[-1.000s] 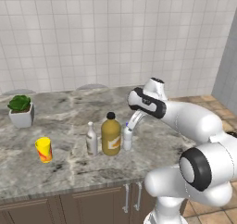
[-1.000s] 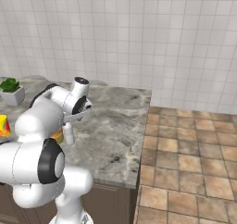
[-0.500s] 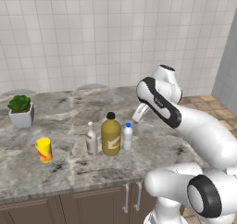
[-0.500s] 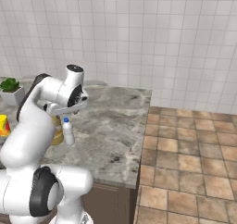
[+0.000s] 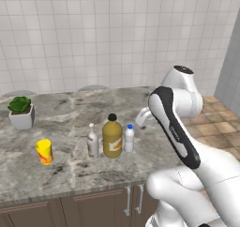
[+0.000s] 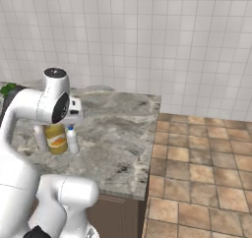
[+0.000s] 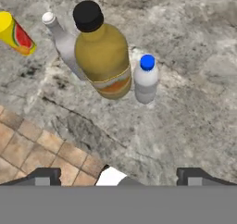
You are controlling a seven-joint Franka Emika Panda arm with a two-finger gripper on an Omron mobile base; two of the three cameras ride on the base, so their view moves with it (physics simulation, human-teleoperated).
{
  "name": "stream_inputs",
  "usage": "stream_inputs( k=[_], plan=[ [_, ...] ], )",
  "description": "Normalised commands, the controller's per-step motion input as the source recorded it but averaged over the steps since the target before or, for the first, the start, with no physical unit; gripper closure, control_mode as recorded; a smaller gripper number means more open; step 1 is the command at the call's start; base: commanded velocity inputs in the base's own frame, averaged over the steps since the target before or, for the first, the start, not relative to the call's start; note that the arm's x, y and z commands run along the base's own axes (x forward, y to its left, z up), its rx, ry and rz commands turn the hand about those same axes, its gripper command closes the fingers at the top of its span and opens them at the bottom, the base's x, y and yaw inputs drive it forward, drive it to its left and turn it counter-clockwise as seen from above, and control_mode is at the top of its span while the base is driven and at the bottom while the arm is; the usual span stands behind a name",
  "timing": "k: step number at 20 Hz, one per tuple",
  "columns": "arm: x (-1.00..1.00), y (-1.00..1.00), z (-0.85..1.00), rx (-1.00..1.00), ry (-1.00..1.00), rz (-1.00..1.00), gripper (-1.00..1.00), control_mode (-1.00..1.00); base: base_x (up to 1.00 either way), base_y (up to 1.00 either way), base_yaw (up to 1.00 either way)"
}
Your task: Place the drinks on the dining counter in a tight cluster.
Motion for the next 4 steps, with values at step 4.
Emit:
stream_inputs(
  k=[4],
  plan=[
    [-0.61, 0.00, 0.62, -0.01, -0.02, -0.41, -1.00, -1.00, 0.00, 0.00, 0.00]
  ],
)
